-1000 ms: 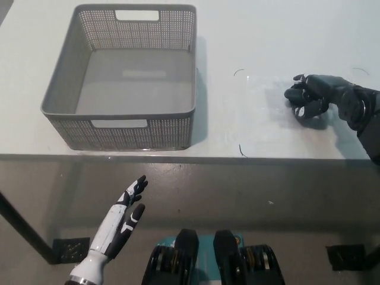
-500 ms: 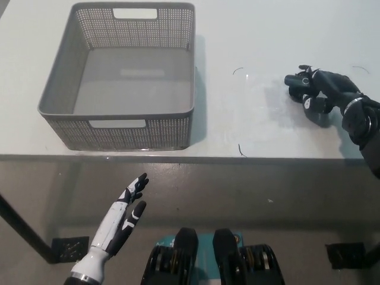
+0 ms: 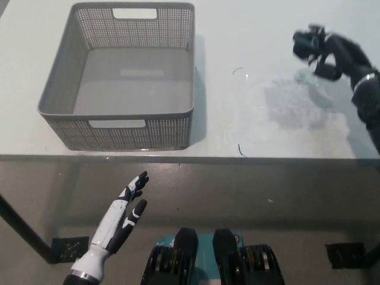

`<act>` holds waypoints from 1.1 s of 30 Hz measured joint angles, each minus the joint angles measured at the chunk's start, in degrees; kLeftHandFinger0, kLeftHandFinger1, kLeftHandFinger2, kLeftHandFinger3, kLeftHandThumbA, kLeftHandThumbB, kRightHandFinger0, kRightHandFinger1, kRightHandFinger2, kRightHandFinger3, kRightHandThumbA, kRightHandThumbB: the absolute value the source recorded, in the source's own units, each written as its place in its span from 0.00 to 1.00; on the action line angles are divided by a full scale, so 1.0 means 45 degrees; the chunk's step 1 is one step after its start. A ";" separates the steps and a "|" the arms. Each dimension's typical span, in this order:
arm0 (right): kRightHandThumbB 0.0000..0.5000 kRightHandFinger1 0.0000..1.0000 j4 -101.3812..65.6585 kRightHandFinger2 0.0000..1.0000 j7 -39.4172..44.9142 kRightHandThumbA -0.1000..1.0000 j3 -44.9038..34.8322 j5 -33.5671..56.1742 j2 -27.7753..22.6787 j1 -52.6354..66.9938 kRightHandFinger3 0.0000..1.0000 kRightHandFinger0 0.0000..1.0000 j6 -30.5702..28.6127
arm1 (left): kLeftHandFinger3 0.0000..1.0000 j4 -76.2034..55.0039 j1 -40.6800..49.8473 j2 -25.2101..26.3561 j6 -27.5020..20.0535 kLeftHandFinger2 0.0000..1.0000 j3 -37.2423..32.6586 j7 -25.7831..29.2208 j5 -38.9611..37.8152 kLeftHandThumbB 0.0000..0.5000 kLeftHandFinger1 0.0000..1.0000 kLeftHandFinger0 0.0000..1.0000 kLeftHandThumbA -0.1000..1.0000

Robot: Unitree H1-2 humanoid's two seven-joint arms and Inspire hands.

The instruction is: Use the right hand to pick up a webcam and put it into a container on the left side

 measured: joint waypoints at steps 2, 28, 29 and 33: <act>0.23 0.43 -0.0474 0.85 0.0001 0.00 -0.0276 0.0127 -0.0070 -0.0220 0.95 0.00 -0.0021 | 1.00 0.0000 0.0000 0.0003 0.0000 1.00 -0.0003 0.0000 0.0014 0.14 1.00 1.00 1.00; 0.35 0.37 -0.3289 0.80 0.0688 0.00 -0.1112 0.1087 0.3340 -0.2505 0.88 0.00 0.1061 | 1.00 -0.0011 0.0121 0.0021 0.0037 1.00 -0.0254 -0.0134 0.0091 0.19 1.00 1.00 1.00; 0.38 0.37 -0.3165 0.79 0.0683 0.00 -0.1110 0.1124 0.3609 -0.2651 0.87 0.00 0.1059 | 1.00 -0.0012 0.0116 0.0020 0.0037 1.00 -0.0272 -0.0136 0.0091 0.21 1.00 1.00 1.00; 0.36 0.31 -0.2591 0.66 0.0648 0.00 -0.1094 0.1188 0.4436 -0.3126 0.76 0.01 0.1044 | 1.00 -0.0011 0.0112 0.0019 0.0037 1.00 -0.0383 -0.0167 0.0095 0.19 1.00 1.00 1.00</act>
